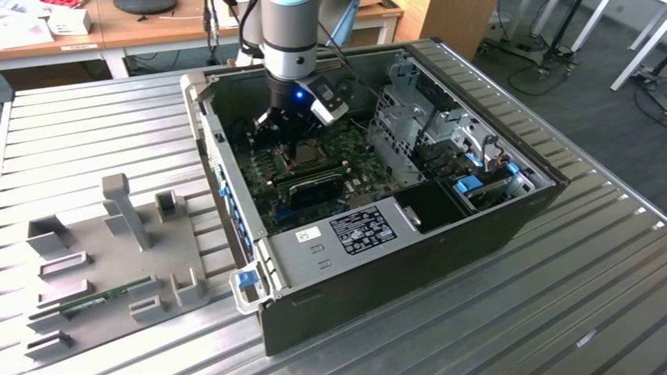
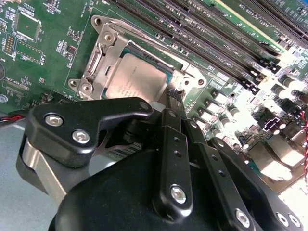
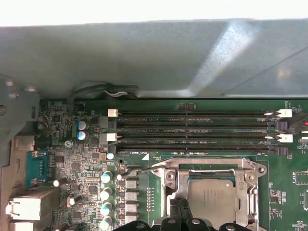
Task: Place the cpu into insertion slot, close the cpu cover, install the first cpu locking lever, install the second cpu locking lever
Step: 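Close the cpu cover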
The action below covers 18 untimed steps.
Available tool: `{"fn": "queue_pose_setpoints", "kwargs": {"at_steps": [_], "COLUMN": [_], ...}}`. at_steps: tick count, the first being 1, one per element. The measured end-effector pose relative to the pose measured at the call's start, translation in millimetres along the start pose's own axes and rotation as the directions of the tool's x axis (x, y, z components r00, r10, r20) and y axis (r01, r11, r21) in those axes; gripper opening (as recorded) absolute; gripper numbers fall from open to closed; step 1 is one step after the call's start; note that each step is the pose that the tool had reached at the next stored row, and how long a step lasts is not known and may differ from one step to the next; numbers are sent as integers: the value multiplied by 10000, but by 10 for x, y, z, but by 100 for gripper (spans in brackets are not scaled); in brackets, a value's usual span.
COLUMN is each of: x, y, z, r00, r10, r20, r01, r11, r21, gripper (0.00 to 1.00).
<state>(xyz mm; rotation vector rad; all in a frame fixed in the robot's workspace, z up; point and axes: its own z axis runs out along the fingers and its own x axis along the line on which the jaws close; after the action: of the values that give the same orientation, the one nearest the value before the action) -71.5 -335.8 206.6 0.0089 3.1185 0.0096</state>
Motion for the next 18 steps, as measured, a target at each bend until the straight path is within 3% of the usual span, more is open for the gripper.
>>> {"fn": "queue_pose_setpoints", "kwargs": {"at_steps": [18], "x": [7], "y": [0], "z": [39], "r00": [10000], "r10": [0], "r20": [1], "r01": [0], "r11": [10000], "r21": [0], "gripper": [10]}}
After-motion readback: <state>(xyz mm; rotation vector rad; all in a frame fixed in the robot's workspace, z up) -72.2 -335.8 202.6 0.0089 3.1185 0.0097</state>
